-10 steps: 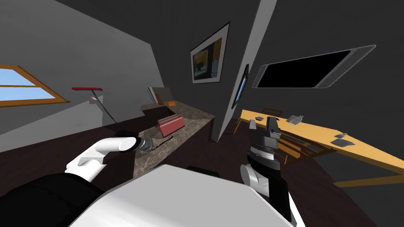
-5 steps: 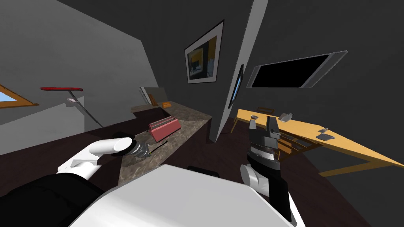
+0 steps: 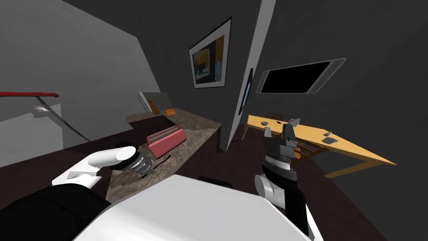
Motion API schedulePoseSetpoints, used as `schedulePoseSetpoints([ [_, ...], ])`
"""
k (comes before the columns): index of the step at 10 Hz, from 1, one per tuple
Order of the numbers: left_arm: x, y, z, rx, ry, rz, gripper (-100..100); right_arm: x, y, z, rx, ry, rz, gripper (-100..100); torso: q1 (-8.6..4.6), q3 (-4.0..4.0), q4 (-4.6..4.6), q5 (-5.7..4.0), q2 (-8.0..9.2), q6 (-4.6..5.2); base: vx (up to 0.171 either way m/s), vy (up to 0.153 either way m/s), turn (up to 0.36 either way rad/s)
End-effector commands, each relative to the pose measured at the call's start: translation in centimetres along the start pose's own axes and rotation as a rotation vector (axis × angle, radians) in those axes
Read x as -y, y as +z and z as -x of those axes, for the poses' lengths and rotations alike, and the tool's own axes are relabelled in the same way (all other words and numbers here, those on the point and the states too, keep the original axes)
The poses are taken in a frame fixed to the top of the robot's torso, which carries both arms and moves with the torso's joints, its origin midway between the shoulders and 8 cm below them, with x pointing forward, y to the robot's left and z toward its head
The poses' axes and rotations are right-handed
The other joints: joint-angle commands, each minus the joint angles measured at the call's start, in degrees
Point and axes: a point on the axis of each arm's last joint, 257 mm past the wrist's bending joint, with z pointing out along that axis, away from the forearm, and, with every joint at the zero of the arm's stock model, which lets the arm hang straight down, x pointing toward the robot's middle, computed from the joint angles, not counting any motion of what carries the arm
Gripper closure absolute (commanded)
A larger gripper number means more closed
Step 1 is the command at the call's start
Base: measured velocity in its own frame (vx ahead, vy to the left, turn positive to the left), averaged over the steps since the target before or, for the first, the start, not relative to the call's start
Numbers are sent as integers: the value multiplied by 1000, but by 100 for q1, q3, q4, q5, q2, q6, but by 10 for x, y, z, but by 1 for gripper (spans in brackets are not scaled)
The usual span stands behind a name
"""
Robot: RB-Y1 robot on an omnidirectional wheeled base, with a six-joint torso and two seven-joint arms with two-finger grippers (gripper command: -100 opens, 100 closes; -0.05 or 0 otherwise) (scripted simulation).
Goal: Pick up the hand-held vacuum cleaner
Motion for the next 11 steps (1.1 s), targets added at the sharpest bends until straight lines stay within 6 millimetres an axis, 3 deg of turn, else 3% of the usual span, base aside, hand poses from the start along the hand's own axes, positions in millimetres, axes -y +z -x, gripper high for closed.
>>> schedulePoseSetpoints([
  [1,-5,1,11,27,-34,38,-100,0,0,0,0,0,0,0,0,0,0,0,0,0,72,-1,-67],
  [3,-7,1,13,30,-37,41,-100,0,0,0,0,0,0,0,-8,4,2,-2,6,-1,38,-14,-27],
  [4,-8,1,14,32,-40,45,0,0,0,0,0,0,0,0,-5,7,3,-1,14,-3,0,0,0],
  [5,-3,5,19,30,-47,50,-100,0,0,0,0,0,0,0,-4,12,5,0,22,-1,-19,-19,-90],
  [11,15,17,42,28,-95,60,-100,0,0,0,0,0,0,0,11,-9,-13,98,-2,34,-39,-40,-112],
])
